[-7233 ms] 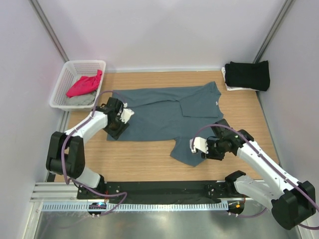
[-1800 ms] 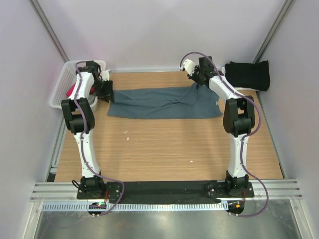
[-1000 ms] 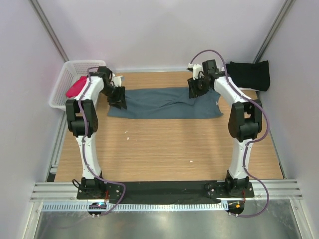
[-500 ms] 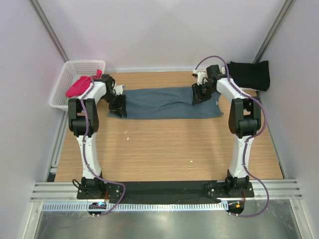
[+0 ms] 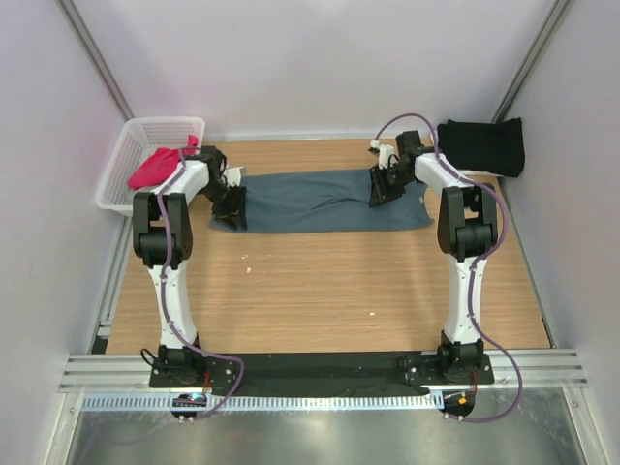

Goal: Fold and stack the t-shirts
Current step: Fold the tshirt

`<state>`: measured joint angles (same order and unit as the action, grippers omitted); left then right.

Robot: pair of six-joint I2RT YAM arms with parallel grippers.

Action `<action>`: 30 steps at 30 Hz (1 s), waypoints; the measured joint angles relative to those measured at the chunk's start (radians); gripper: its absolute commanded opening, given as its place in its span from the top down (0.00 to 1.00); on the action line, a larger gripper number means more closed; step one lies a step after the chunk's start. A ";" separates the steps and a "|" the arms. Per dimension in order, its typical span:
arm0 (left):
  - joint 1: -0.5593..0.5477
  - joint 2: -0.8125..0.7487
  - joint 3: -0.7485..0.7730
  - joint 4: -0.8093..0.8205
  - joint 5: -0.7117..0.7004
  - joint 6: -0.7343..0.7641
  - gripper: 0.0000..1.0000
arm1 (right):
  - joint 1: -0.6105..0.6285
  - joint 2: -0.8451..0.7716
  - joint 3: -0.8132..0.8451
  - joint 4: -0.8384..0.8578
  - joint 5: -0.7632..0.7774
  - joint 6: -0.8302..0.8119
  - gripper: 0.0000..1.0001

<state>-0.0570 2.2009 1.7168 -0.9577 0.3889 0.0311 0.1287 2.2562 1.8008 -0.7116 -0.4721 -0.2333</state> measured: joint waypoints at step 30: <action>-0.017 -0.085 -0.023 -0.008 -0.010 0.004 0.57 | 0.057 0.008 0.217 0.117 0.037 0.039 0.48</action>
<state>-0.0738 2.1155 1.6936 -0.9653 0.3794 0.0349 0.1860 2.2642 2.0182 -0.5941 -0.4347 -0.1944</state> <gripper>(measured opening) 0.417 0.518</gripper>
